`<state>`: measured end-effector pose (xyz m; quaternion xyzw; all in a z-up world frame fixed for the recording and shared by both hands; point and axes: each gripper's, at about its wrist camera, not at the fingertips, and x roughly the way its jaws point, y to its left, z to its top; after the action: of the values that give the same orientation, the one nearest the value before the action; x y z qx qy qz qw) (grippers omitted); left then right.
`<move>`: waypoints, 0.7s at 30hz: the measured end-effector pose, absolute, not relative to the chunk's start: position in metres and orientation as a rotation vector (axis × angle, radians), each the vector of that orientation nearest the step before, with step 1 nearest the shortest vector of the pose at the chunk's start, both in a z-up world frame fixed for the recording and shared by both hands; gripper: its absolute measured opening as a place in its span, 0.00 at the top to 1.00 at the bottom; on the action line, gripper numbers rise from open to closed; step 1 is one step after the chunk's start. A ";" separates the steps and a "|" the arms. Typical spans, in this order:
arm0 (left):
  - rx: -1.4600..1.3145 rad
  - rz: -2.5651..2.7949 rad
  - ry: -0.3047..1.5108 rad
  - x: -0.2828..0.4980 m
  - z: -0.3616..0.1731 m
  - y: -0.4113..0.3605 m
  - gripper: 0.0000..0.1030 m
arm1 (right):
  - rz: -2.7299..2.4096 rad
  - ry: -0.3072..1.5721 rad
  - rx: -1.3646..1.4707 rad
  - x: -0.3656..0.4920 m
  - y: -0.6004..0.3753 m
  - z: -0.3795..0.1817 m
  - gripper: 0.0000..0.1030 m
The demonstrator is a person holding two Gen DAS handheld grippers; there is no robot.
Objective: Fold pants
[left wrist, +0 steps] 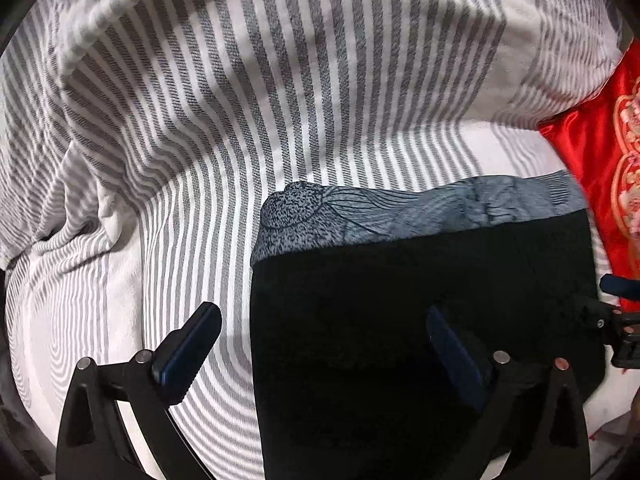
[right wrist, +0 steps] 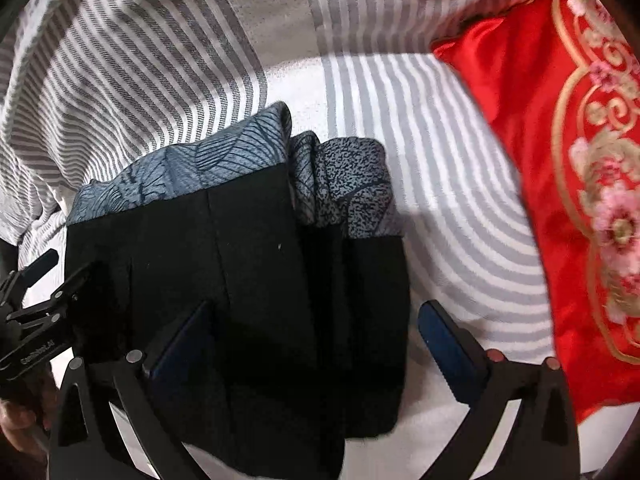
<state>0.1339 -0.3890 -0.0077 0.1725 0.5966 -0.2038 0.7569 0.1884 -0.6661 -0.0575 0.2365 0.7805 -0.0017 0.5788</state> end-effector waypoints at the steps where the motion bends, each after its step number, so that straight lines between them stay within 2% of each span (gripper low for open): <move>1: 0.366 -0.449 1.308 0.132 -0.002 -0.388 0.01 | -0.006 1.820 0.561 0.187 -0.668 -0.051 0.00; 11: 0.421 -0.452 1.342 0.111 0.044 -0.387 0.01 | -0.033 1.797 0.568 0.164 -0.672 0.021 0.00; 21: 0.399 -0.520 1.334 0.085 0.070 -0.365 0.01 | -0.082 1.774 0.543 0.146 -0.658 0.060 0.00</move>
<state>0.0855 -0.3649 0.0701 0.1817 0.6071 -0.2369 0.7364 0.1456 -0.6579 0.0604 0.2342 0.7649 -0.0356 0.5989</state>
